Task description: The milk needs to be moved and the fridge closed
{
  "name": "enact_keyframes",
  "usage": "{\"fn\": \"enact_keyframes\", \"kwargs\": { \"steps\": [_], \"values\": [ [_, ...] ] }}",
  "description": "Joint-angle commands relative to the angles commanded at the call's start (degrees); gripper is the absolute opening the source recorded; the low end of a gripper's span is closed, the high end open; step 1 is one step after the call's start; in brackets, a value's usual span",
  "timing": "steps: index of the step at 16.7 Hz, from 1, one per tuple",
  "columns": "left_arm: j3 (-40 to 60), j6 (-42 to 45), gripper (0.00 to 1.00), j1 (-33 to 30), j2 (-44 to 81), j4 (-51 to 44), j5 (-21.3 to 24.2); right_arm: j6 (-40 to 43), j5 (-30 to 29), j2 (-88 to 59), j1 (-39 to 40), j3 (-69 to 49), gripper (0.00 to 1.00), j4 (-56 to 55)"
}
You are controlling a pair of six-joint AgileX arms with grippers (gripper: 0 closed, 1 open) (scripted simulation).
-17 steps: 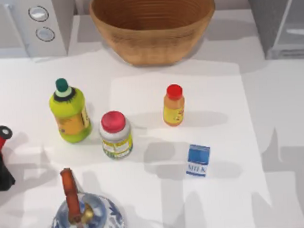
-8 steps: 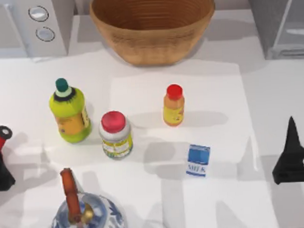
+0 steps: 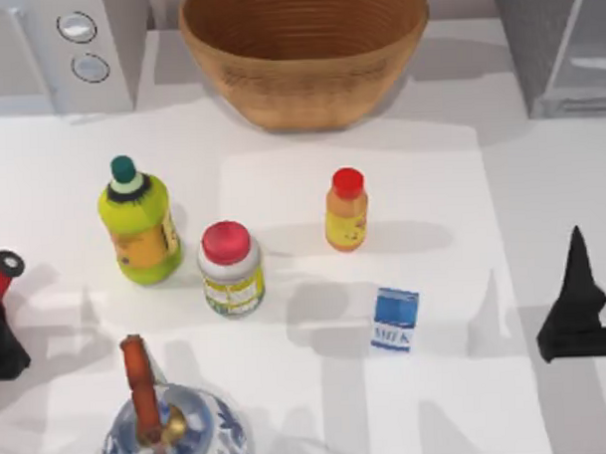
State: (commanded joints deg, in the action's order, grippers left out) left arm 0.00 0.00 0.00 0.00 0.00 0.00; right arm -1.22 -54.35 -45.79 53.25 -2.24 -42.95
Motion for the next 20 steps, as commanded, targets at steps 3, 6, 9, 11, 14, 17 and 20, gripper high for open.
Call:
{"fn": "enact_keyframes", "kwargs": {
  "steps": [3,6,9,11,14,17,20],
  "values": [
    [0.0,0.0,1.0,0.0,0.0,0.0,0.0,-0.62,-4.19,-7.25,1.91,-3.65,1.0,-4.38],
    [0.0,0.0,1.0,0.0,0.0,0.0,0.0,-1.57,-10.27,-19.96,5.02,-9.12,1.0,-10.78],
    [0.0,0.0,1.0,0.0,0.0,0.0,0.0,-2.82,-17.04,-37.47,8.66,-15.59,1.0,-18.11],
    [0.0,0.0,1.0,0.0,0.0,0.0,0.0,-3.88,-21.31,-50.27,11.21,-20.17,1.0,-23.1],
    [0.0,0.0,1.0,0.0,0.0,0.0,0.0,-5.76,-26.74,-67.64,14.83,-26.93,1.0,-30.17],
    [0.0,0.0,1.0,0.0,0.0,0.0,0.0,-7.74,-30.6,-80.03,17.56,-32.72,1.0,-36.04],
    [0.0,0.0,1.0,0.0,0.0,0.0,0.0,-9.29,-32.67,-87.02,19.05,-36.5,1.0,-39.86]
  ]
}}
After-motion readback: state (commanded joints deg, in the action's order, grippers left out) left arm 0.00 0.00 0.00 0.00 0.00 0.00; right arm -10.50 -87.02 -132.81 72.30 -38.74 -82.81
